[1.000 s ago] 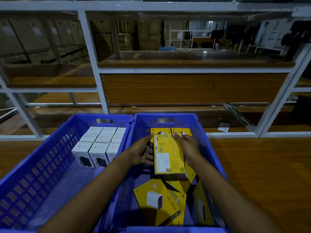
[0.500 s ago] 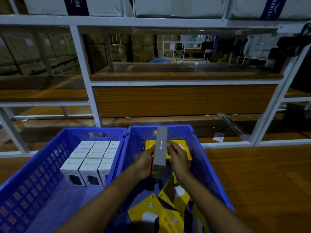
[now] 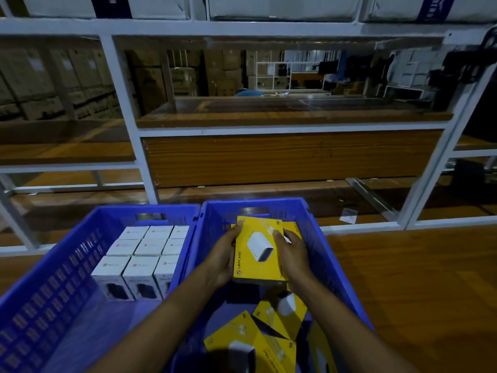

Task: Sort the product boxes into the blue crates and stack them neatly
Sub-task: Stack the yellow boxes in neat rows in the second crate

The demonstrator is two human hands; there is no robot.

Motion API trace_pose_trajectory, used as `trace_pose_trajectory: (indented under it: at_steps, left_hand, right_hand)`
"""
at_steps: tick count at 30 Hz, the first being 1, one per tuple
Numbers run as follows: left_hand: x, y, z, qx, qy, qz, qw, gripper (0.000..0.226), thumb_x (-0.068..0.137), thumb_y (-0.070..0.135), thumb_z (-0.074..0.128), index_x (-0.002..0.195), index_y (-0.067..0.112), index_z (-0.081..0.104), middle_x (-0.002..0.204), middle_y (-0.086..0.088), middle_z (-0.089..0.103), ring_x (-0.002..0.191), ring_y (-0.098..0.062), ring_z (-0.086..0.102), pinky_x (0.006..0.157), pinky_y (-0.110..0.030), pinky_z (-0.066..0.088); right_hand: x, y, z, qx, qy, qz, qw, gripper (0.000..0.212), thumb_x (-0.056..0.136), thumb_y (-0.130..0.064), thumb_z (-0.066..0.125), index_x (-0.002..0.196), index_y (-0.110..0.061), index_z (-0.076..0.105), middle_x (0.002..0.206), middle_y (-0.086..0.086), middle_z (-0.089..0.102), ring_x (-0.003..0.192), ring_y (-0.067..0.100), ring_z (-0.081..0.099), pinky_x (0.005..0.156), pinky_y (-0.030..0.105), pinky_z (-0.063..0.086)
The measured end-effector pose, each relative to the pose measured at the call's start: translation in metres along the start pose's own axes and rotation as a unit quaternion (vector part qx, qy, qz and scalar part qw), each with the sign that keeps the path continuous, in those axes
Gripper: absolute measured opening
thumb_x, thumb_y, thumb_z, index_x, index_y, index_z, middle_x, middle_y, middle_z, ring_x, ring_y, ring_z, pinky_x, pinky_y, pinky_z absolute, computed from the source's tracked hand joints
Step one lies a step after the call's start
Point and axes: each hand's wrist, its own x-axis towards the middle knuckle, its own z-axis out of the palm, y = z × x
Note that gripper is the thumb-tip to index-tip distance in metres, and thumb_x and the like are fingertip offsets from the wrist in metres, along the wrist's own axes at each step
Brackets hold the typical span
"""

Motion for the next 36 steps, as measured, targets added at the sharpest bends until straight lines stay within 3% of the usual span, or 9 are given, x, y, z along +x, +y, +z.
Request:
trace_pose_trajectory:
  at_steps: [4,10,15,18,23,26,30,33,36]
  left_hand:
    - [0.000,-0.005,0.000,0.035,-0.007,0.053,0.998,0.040,0.097,0.030,0.057,0.130,0.008,0.060,0.122,-0.020,0.068,0.111,-0.042,0.065,0.098,-0.056,0.050]
    - [-0.004,-0.004,0.003,0.043,0.023,0.091,0.995,0.034,0.098,0.027,0.057,0.124,0.006,0.063,0.117,-0.020,0.070,0.107,-0.042,0.067,0.095,-0.058,0.051]
    - [0.002,-0.002,0.000,-0.056,0.051,0.175,0.982,0.028,0.099,0.020,0.055,0.125,0.011,0.060,0.125,-0.017,0.067,0.112,-0.038,0.065,0.096,-0.057,0.050]
    - [0.006,0.001,-0.007,-0.108,0.076,0.204,0.970,0.046,0.092,0.012,0.060,0.137,0.010,0.050,0.132,-0.017,0.063,0.119,-0.040,0.060,0.099,-0.063,0.046]
    - [-0.001,0.005,-0.005,-0.128,0.104,0.208,0.964,0.058,0.090,0.006,0.065,0.142,0.006,0.040,0.136,-0.022,0.058,0.118,-0.042,0.060,0.074,-0.051,0.059]
    - [-0.002,0.009,-0.007,-0.149,0.120,0.205,0.960,0.073,0.086,0.017,0.070,0.146,0.004,0.032,0.137,-0.025,0.053,0.119,-0.043,0.057,0.087,-0.056,0.054]
    - [-0.005,0.009,-0.009,-0.053,0.108,0.193,0.974,0.051,0.091,0.021,0.067,0.135,0.003,0.048,0.125,-0.024,0.062,0.102,-0.036,0.060,0.088,-0.055,0.050]
    - [-0.014,0.006,0.003,0.049,0.064,0.179,0.981,0.047,0.085,0.028,0.069,0.125,0.005,0.061,0.120,-0.024,0.066,0.104,-0.038,0.065,0.090,-0.056,0.052]
    - [-0.015,0.002,0.006,0.114,0.042,0.174,0.977,0.034,0.087,0.024,0.069,0.116,0.007,0.068,0.113,-0.018,0.072,0.097,-0.031,0.071,0.078,-0.041,0.056]
  right_hand:
    - [-0.001,-0.006,-0.002,0.004,0.020,-0.017,1.000,0.034,0.097,-0.033,0.059,0.126,-0.015,0.065,0.123,0.002,0.066,0.113,0.023,0.061,0.097,0.042,0.050]
    - [-0.005,-0.009,-0.002,0.009,0.018,-0.017,1.000,0.024,0.096,-0.035,0.060,0.109,-0.018,0.071,0.105,0.001,0.072,0.101,0.024,0.066,0.088,0.042,0.055]
    - [-0.009,-0.013,-0.004,0.067,-0.067,0.087,0.992,0.021,0.095,-0.042,0.061,0.095,-0.022,0.068,0.093,0.005,0.072,0.085,0.030,0.071,0.067,0.040,0.059]
    - [-0.009,-0.011,-0.007,0.130,-0.105,0.156,0.974,0.018,0.091,-0.033,0.068,0.106,-0.023,0.066,0.110,0.004,0.071,0.093,0.033,0.072,0.071,0.037,0.058]
    - [-0.006,-0.012,-0.006,0.157,-0.079,0.137,0.975,0.008,0.091,-0.021,0.068,0.095,-0.016,0.072,0.099,0.007,0.074,0.092,0.024,0.069,0.076,0.036,0.052]
    - [-0.001,-0.018,-0.011,0.191,-0.027,0.114,0.975,0.019,0.093,-0.026,0.065,0.100,-0.011,0.073,0.086,0.010,0.073,0.076,0.031,0.067,0.067,0.040,0.052]
    - [0.007,-0.023,-0.023,0.167,0.034,0.072,0.983,0.021,0.089,-0.032,0.070,0.094,-0.013,0.077,0.094,0.013,0.077,0.090,0.036,0.071,0.084,0.056,0.057]
    - [0.005,-0.028,-0.030,0.144,0.044,0.044,0.988,0.019,0.087,-0.030,0.074,0.092,-0.012,0.078,0.086,0.008,0.077,0.083,0.030,0.072,0.071,0.042,0.060]
    - [0.002,-0.031,-0.031,0.133,0.030,0.037,0.990,0.013,0.085,-0.026,0.076,0.088,-0.013,0.076,0.083,0.009,0.077,0.074,0.027,0.072,0.065,0.037,0.058]
